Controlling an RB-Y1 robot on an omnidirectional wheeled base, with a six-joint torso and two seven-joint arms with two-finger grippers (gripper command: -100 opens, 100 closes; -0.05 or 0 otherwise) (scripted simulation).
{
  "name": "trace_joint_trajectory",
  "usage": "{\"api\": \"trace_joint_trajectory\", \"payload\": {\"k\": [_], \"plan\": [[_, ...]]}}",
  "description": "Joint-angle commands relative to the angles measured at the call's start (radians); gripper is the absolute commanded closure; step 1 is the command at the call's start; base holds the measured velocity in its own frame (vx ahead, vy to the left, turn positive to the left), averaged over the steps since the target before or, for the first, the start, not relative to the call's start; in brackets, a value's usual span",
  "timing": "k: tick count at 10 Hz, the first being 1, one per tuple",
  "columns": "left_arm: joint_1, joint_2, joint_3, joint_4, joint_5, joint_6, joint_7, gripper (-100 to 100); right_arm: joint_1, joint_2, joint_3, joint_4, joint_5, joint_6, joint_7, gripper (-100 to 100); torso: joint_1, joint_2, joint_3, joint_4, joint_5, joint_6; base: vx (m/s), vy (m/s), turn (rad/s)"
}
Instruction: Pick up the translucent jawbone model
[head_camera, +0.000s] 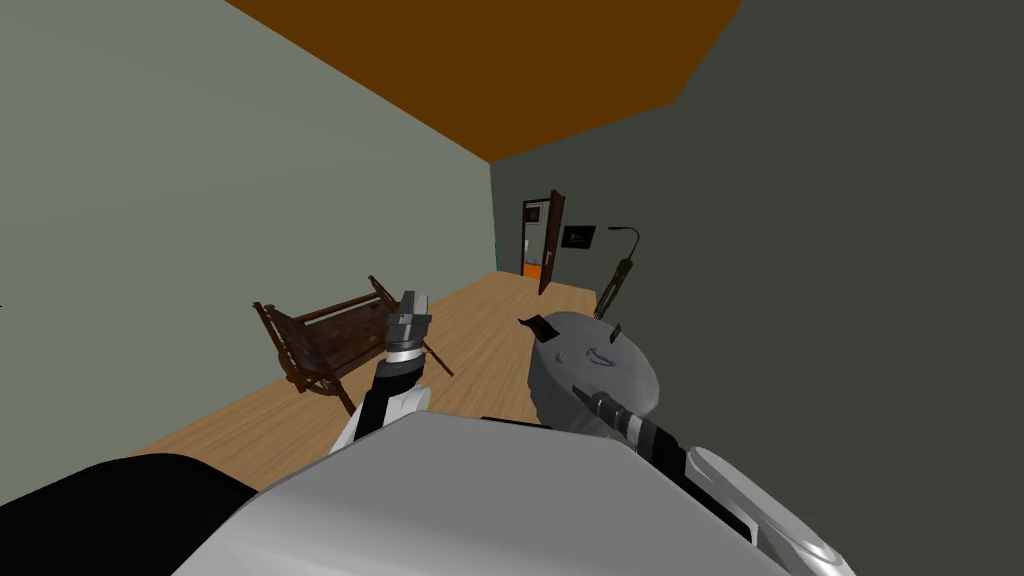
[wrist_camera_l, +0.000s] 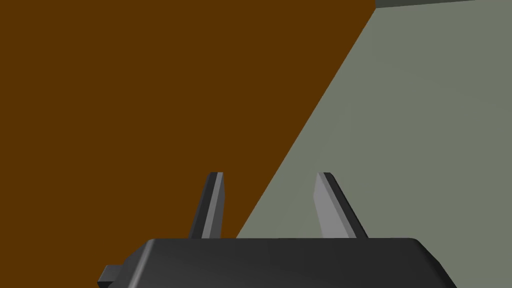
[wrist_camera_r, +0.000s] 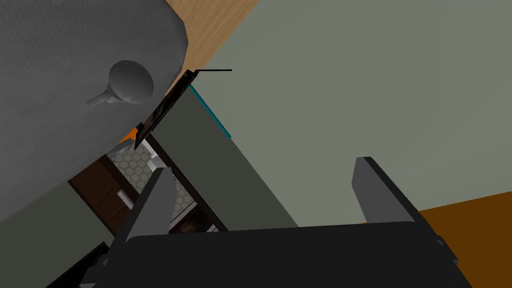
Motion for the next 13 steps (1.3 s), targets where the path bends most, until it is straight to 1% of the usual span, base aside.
{"api": "trace_joint_trajectory", "payload": {"k": [1, 2, 3, 4, 5, 6, 7, 8, 9, 10, 11, 12, 13], "plan": [[0.0, 0.0, 0.0, 0.0, 0.0, 0.0, 0.0, 0, -0.001, -0.047, 0.01, 0.05, 0.05, 0.017, 0.01, -100, 0.0, 0.0, 0.0, 0.0, 0.0, 0.0, -0.01, 0.063, 0.258], [0.0, 0.0, 0.0, 0.0, 0.0, 0.0, 0.0, 0, -0.001, -0.047, 0.01, 0.056, 0.06, 0.017, 0.01, -100, 0.001, 0.0, 0.0, 0.0, 0.0, -0.001, -0.009, 0.045, 0.093], [0.0, 0.0, 0.0, 0.0, 0.0, 0.0, 0.0, 0, -0.005, -0.084, 0.019, 0.108, 0.098, 0.028, 0.022, -100, 0.001, 0.0, 0.0, 0.0, 0.0, 0.0, -0.02, 0.051, 0.177], [0.0, 0.0, 0.0, 0.0, 0.0, 0.0, 0.0, 0, -0.005, -0.084, 0.019, 0.108, 0.111, 0.028, 0.022, -100, 0.001, 0.001, 0.001, 0.0, 0.0, 0.0, -0.011, 0.036, 0.113], [0.0, 0.0, 0.0, 0.0, 0.0, 0.0, 0.0, 0, -0.009, -0.118, 0.027, 0.144, 0.148, 0.04, 0.036, -100, 0.0, 0.0, 0.0, 0.0, 0.0, 0.0, -0.004, 0.049, 0.208], [0.0, 0.0, 0.0, 0.0, 0.0, 0.0, 0.0, 0, -0.009, -0.118, 0.027, 0.161, 0.161, 0.04, 0.036, -100, 0.001, 0.0, 0.0, 0.0, 0.0, -0.001, -0.003, 0.039, 0.159], [0.0, 0.0, 0.0, 0.0, 0.0, 0.0, 0.0, 0, -0.014, -0.15, 0.035, 0.198, 0.202, 0.053, 0.052, -100, 0.0, 0.0, 0.0, 0.0, 0.0, 0.0, -0.005, 0.046, 0.231], [0.0, 0.0, 0.0, 0.0, 0.0, 0.0, 0.0, 0, -0.014, -0.15, 0.035, 0.212, 0.211, 0.053, 0.052, -100, 0.0, 0.0, 0.0, 0.0, 0.0, -0.001, -0.002, 0.038, 0.116], [0.0, 0.0, 0.0, 0.0, 0.0, 0.0, 0.0, 0, -0.019, -0.18, 0.044, 0.263, 0.249, 0.065, 0.07, -100, 0.0, 0.0, 0.0, 0.0, 0.0, 0.0, 0.0, 0.043, 0.218], [0.0, 0.0, 0.0, 0.0, 0.0, 0.0, 0.0, 0, -0.019, -0.18, 0.044, 0.263, 0.261, 0.065, 0.07, -100, 0.0, 0.0, 0.0, 0.0, 0.0, -0.001, 0.0, 0.03, 0.15], [0.0, 0.0, 0.0, 0.0, 0.0, 0.0, 0.0, 0, -0.024, -0.207, 0.052, 0.309, 0.3, 0.078, 0.089, -100, 0.0, 0.0, 0.0, 0.0, 0.0, 0.0, 0.001, 0.036, 0.252], [0.0, 0.0, 0.0, 0.0, 0.0, 0.0, 0.0, 0, -0.024, -0.207, 0.052, 0.313, 0.309, 0.078, 0.089, -100, 0.0, 0.0, 0.0, 0.0, 0.0, 0.0, 0.001, 0.025, 0.127], [0.0, 0.0, 0.0, 0.0, 0.0, 0.0, 0.0, 0, -0.029, -0.232, 0.06, 0.35, 0.348, 0.09, 0.11, -100, -0.001, 0.0, 0.0, 0.0, 0.0, 0.0, 0.002, 0.032, 0.211]]}}
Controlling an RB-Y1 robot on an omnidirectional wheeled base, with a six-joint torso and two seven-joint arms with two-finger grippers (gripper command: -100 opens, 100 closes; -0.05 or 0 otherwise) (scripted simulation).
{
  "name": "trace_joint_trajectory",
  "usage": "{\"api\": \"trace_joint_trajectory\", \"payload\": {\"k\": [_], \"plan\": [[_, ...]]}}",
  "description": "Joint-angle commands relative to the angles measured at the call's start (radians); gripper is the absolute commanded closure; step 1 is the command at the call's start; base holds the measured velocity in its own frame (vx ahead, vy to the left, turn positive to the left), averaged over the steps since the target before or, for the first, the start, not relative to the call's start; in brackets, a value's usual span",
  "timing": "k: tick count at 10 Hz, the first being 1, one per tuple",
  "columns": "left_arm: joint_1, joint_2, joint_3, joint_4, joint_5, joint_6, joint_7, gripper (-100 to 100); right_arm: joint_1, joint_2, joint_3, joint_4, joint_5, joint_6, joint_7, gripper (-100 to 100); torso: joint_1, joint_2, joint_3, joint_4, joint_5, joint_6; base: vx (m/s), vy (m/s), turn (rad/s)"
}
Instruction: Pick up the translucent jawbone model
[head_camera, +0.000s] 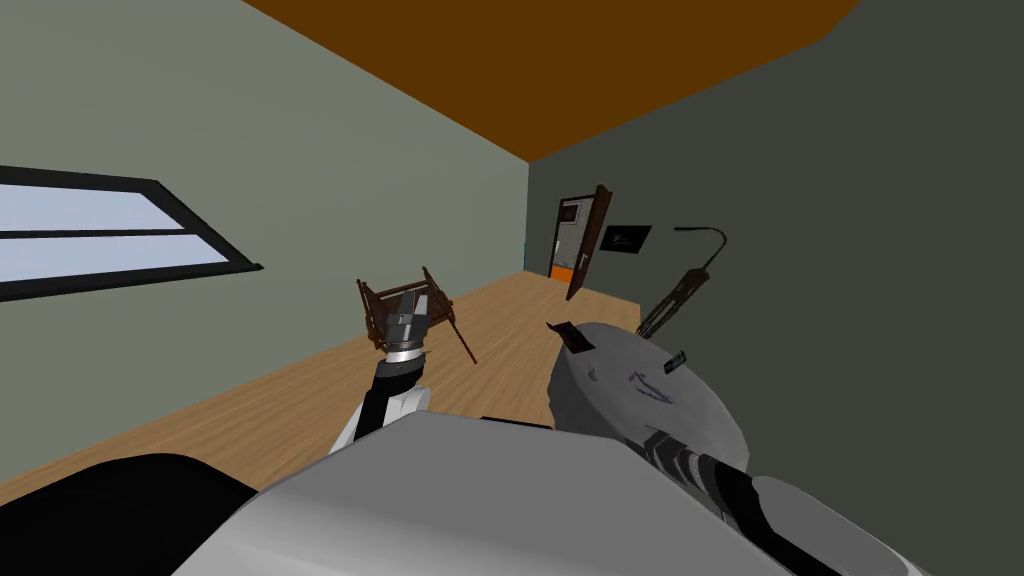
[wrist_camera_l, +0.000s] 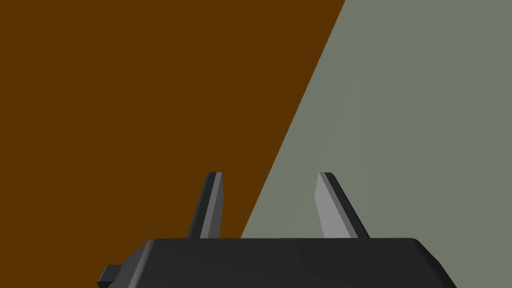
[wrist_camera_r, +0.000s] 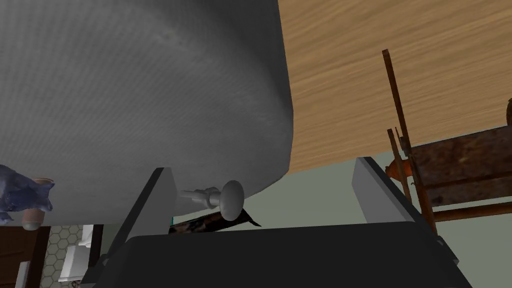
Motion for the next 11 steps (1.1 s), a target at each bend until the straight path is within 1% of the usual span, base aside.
{"api": "trace_joint_trajectory", "payload": {"k": [1, 2, 3, 4, 5, 6, 7, 8, 9, 10, 11], "plan": [[0.0, 0.0, 0.0, 0.0, 0.0, 0.0, 0.0, 0, -0.011, -0.009, 0.008, 0.04, 0.031, 0.006, 0.012, -100, 0.0, 0.0, 0.0, 0.0, 0.0, 0.0, 0.004, 0.022, 0.129], [0.0, 0.0, 0.0, 0.0, 0.0, 0.0, 0.0, 0, -0.016, -0.031, 0.016, 0.075, 0.068, 0.018, 0.034, -100, 0.0, 0.0, 0.0, 0.0, 0.0, 0.001, 0.005, 0.027, 0.303], [0.0, 0.0, 0.0, 0.0, 0.0, 0.0, 0.0, 0, -0.016, -0.031, 0.016, 0.086, 0.077, 0.018, 0.034, -100, 0.0, 0.0, 0.0, 0.0, 0.0, -0.001, 0.007, 0.015, 0.111], [0.0, 0.0, 0.0, 0.0, 0.0, 0.0, 0.0, 0, -0.021, -0.051, 0.024, 0.113, 0.121, 0.031, 0.057, -100, -0.001, 0.0, 0.0, 0.0, 0.0, 0.001, 0.002, 0.027, 0.224], [0.0, 0.0, 0.0, 0.0, 0.0, 0.0, 0.0, 0, -0.021, -0.051, 0.024, 0.132, 0.121, 0.031, 0.057, -100, 0.0, 0.0, 0.0, 0.0, 0.0, 0.0, 0.004, 0.018, 0.117], [0.0, 0.0, 0.0, 0.0, 0.0, 0.0, 0.0, 0, -0.026, -0.068, 0.032, 0.17, 0.164, 0.043, 0.081, -100, -0.001, 0.0, 0.0, 0.0, 0.0, 0.001, 0.01, 0.019, 0.193], [0.0, 0.0, 0.0, 0.0, 0.0, 0.0, 0.0, 0, -0.031, -0.083, 0.039, 0.218, 0.194, 0.055, 0.105, -100, -0.001, 0.0, 0.0, 0.0, 0.0, 0.0, 0.012, 0.026, 0.426], [0.0, 0.0, 0.0, 0.0, 0.0, 0.0, 0.0, 0, -0.031, -0.083, 0.039, 0.218, 0.205, 0.055, 0.105, -100, -0.001, -0.001, 0.0, 0.0, 0.0, 0.0, 0.01, 0.007, 0.112], [0.0, 0.0, 0.0, 0.0, 0.0, 0.0, 0.0, 0, -0.035, -0.094, 0.046, 0.257, 0.238, 0.067, 0.129, -100, -0.001, 0.0, 0.0, 0.0, 0.0, 0.001, 0.008, 0.013, 0.184], [0.0, 0.0, 0.0, 0.0, 0.0, 0.0, 0.0, 0, -0.04, -0.103, 0.053, 0.294, 0.268, 0.078, 0.154, -100, -0.001, 0.0, 0.0, 0.0, 0.0, 0.0, 0.009, 0.013, 0.361], [0.0, 0.0, 0.0, 0.0, 0.0, 0.0, 0.0, 0, -0.04, -0.103, 0.053, 0.294, 0.279, 0.078, 0.154, -100, -0.001, -0.001, 0.0, 0.0, 0.0, 0.0, 0.011, -0.001, 0.091]]}}
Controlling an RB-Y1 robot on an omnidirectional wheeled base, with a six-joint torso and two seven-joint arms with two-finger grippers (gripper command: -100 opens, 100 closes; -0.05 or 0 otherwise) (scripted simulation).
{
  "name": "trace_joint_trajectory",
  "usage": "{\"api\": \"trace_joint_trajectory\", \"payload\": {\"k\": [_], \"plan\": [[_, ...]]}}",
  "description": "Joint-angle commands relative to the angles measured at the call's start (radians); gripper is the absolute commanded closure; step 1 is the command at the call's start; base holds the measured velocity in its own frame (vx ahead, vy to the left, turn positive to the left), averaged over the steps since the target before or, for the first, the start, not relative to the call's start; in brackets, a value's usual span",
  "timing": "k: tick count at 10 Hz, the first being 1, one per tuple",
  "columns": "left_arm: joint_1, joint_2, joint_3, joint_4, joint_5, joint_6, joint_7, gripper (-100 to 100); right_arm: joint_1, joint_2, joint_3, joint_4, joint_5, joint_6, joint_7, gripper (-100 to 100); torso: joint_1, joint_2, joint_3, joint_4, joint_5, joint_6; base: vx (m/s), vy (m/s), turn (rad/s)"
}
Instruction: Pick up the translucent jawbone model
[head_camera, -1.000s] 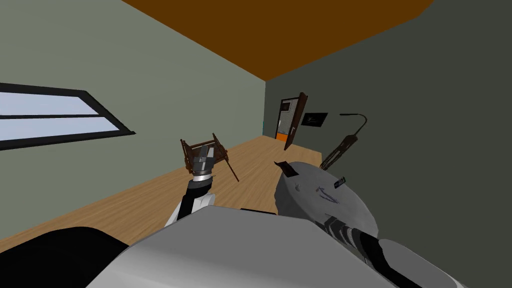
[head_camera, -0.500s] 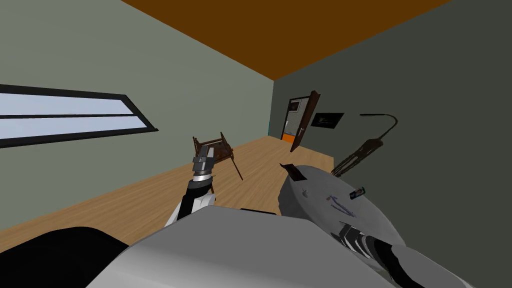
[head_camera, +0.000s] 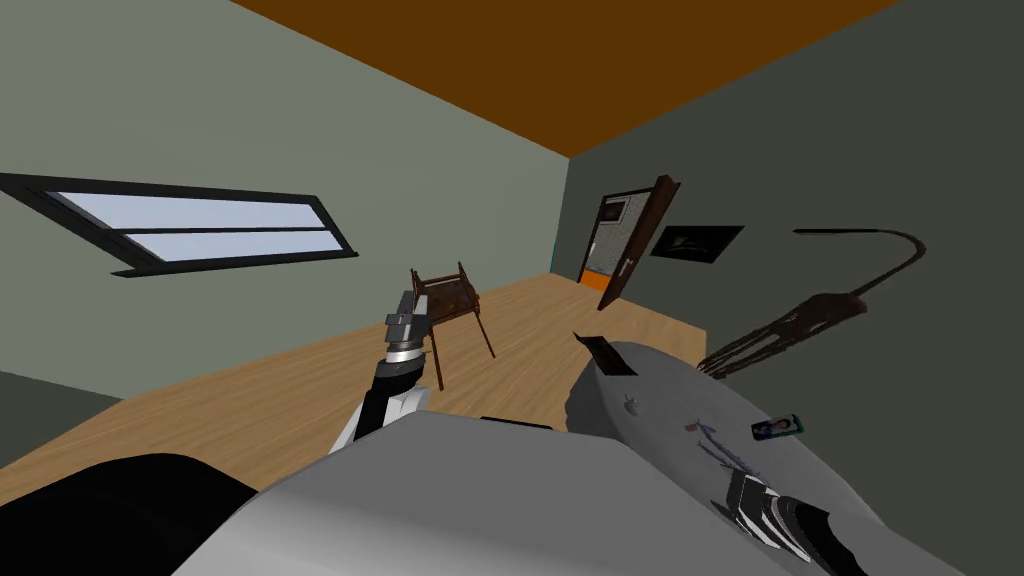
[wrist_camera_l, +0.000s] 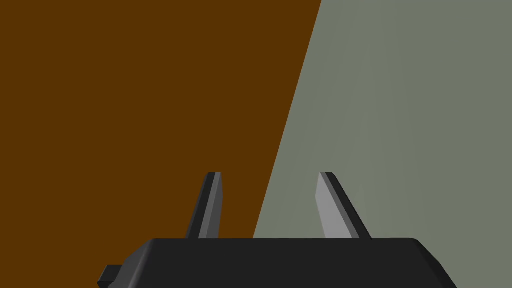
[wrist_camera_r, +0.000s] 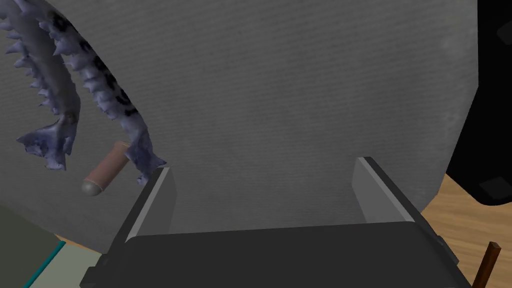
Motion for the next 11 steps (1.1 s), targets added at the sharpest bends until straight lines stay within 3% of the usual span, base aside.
{"api": "trace_joint_trajectory", "payload": {"k": [1, 3, 4, 7, 9, 10, 11], "plan": [[0.0, 0.0, 0.0, 0.0, 0.0, 0.0, 0.0, 0, 0.009, -0.01, 0.002, 0.032, 0.04, 0.015, 0.035, -100, 0.0, 0.0, 0.0, 0.0, 0.0, 0.0, 0.009, 0.005, 0.149], [0.0, 0.0, 0.0, 0.0, 0.0, 0.0, 0.0, 0, 0.001, -0.015, 0.012, 0.092, 0.096, 0.035, 0.08, -100, 0.0, 0.0, 0.0, 0.0, 0.0, -0.002, 0.01, -0.001, 0.326], [0.0, 0.0, 0.0, 0.0, 0.0, 0.0, 0.0, 0, 0.001, -0.015, 0.012, 0.092, 0.099, 0.035, 0.08, -100, 0.0, 0.0, 0.0, 0.0, 0.0, -0.001, 0.01, -0.012, 0.043], [0.0, 0.0, 0.0, 0.0, 0.0, 0.0, 0.0, 0, -0.008, -0.008, 0.024, 0.158, 0.164, 0.058, 0.135, -100, 0.0, 0.0, 0.0, 0.0, 0.0, -0.001, 0.006, -0.007, 0.175], [0.0, 0.0, 0.0, 0.0, 0.0, 0.0, 0.0, 0, -0.011, 0.001, 0.03, 0.184, 0.19, 0.067, 0.159, -100, -0.001, 0.0, 0.0, 0.0, 0.0, 0.0, 0.007, -0.014, 0.131], [0.0, 0.0, 0.0, 0.0, 0.0, 0.0, 0.0, 0, -0.006, -0.004, 0.029, 0.17, 0.183, 0.068, 0.142, -100, -0.001, 0.0, 0.0, 0.0, 0.0, 0.0, 0.003, -0.007, 0.015], [0.0, 0.0, 0.0, 0.0, 0.0, 0.0, 0.0, 0, -0.007, -0.003, 0.029, 0.173, 0.184, 0.067, 0.148, 0, 0.0, 0.001, 0.0, 0.0, 0.0, 0.0, 0.0, 0.0, 0.0]]}}
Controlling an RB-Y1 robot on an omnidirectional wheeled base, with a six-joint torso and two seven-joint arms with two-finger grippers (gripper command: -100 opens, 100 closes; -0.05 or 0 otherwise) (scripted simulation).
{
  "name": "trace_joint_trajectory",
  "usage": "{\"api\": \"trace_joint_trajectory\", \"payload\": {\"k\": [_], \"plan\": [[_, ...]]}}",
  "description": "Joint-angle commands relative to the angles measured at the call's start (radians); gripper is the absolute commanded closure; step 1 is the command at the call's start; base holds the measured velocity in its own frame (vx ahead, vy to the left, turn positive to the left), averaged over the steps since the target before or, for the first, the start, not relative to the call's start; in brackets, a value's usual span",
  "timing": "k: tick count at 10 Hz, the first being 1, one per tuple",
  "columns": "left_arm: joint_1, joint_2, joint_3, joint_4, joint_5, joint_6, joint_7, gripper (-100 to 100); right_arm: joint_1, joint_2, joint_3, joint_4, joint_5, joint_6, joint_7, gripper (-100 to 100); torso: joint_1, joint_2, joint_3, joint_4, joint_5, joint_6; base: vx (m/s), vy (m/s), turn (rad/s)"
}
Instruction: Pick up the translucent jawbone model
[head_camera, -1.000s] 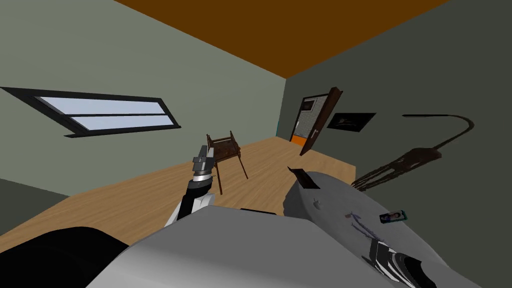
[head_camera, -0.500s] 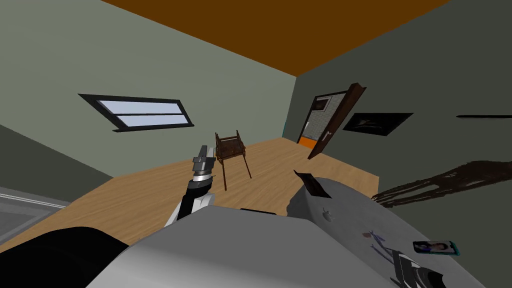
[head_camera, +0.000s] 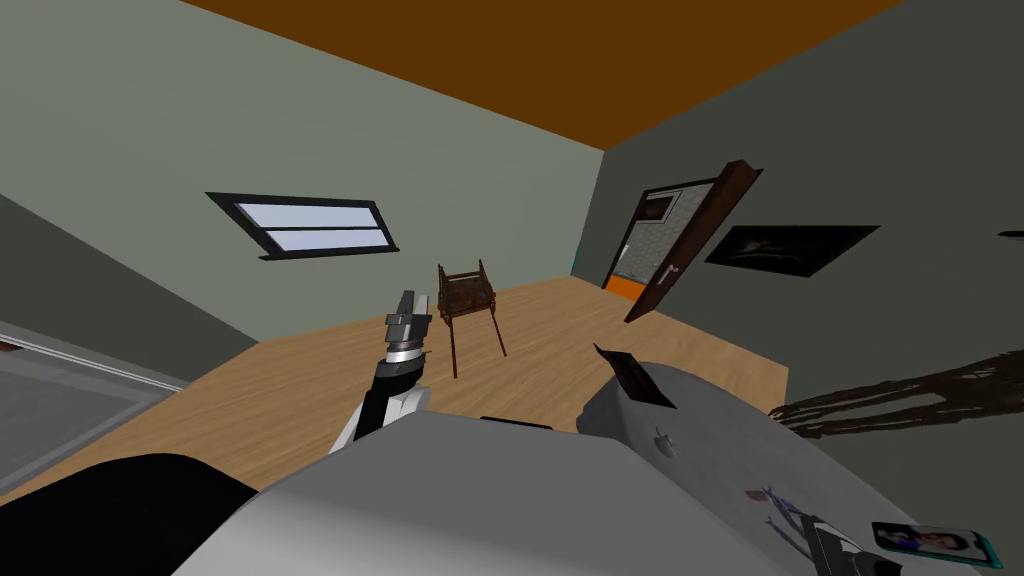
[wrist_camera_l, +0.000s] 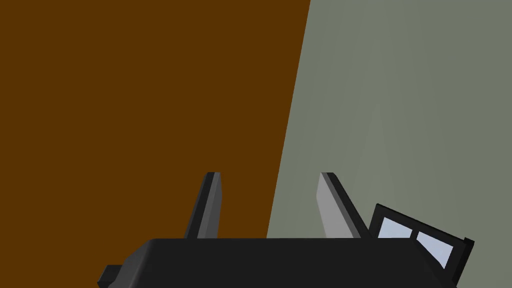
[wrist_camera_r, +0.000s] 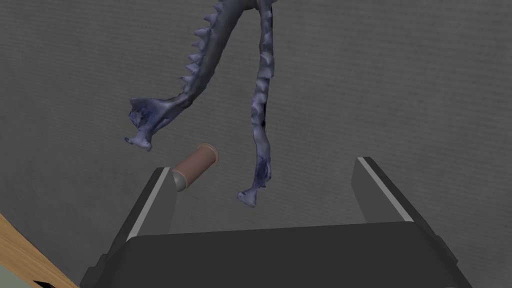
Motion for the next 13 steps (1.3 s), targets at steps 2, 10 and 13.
{"api": "trace_joint_trajectory", "payload": {"k": [2, 10, 13], "plan": [[0.0, 0.0, 0.0, 0.0, 0.0, 0.0, 0.0, 0, 0.029, 0.028, -0.031, 0.028, -0.044, 0.0, 0.035, -100, 0.0, 0.001, 0.001, 0.0, 0.0, -0.002, -0.033, -0.014, 0.271], [0.0, 0.0, 0.0, 0.0, 0.0, 0.0, 0.0, 0, 0.147, 0.138, -0.155, 0.14, -0.215, 0.002, 0.19, -100, -0.001, 0.003, 0.002, 0.001, 0.0, 0.0, -0.046, -0.007, 0.223], [0.0, 0.0, 0.0, 0.0, 0.0, 0.0, 0.0, 0, 0.177, 0.165, -0.186, 0.162, -0.266, 0.002, 0.231, -100, -0.004, 0.004, 0.002, 0.001, -0.002, 0.0, -0.048, -0.005, 0.241]]}}
